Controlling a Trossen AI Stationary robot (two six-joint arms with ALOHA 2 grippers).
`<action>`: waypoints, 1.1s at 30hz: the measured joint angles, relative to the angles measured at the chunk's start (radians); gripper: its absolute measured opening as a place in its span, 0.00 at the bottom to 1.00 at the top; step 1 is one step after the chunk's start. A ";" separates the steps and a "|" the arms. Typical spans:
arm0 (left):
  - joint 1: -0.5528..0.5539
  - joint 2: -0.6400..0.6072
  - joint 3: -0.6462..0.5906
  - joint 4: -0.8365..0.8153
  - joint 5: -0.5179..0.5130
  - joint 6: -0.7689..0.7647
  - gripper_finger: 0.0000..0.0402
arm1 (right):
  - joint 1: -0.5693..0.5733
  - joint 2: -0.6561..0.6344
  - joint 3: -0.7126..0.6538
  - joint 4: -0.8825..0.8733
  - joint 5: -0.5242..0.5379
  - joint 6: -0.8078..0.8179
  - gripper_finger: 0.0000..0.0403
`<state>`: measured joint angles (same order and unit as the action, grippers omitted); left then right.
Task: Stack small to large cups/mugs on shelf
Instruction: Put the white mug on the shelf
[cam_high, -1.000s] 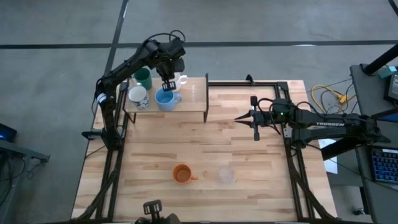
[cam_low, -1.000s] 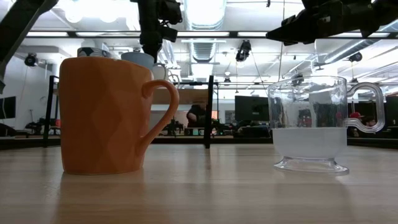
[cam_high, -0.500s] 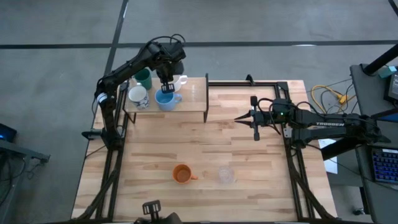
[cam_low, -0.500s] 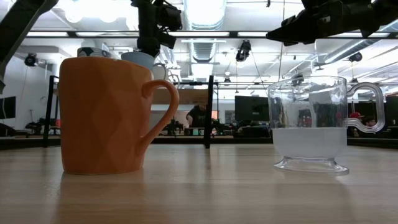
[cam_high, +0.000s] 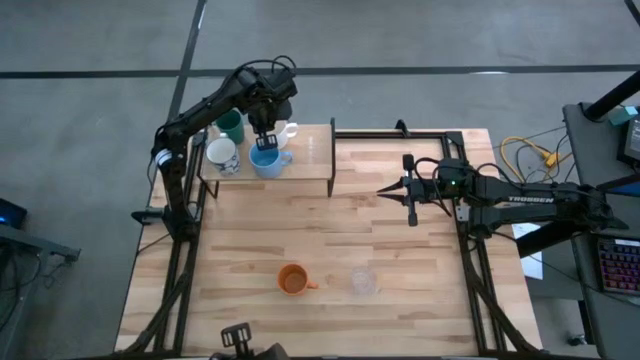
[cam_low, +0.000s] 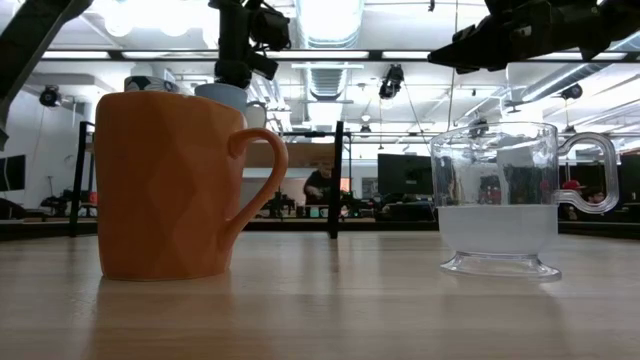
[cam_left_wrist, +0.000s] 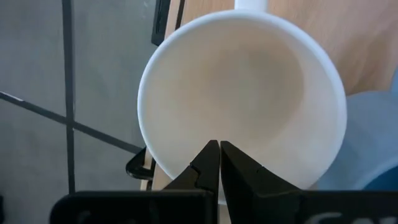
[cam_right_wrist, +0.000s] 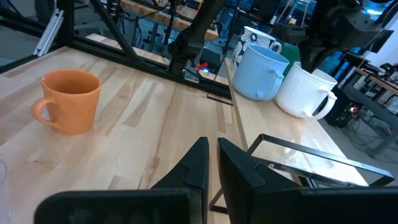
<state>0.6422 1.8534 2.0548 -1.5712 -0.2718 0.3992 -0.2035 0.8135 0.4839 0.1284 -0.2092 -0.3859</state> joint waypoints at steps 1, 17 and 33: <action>0.000 -0.001 0.000 0.000 0.000 0.000 0.00 | 0.000 0.000 0.000 0.000 0.000 0.000 0.06; 0.000 -0.005 0.000 0.000 -0.029 -0.031 0.00 | 0.000 0.000 0.000 0.000 0.000 -0.001 0.06; 0.000 -0.005 -0.001 0.000 -0.029 -0.140 0.00 | 0.000 0.000 0.000 0.000 0.000 -0.003 0.06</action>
<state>0.6422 1.8484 2.0537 -1.5711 -0.3012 0.2588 -0.2031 0.8135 0.4839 0.1280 -0.2092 -0.3889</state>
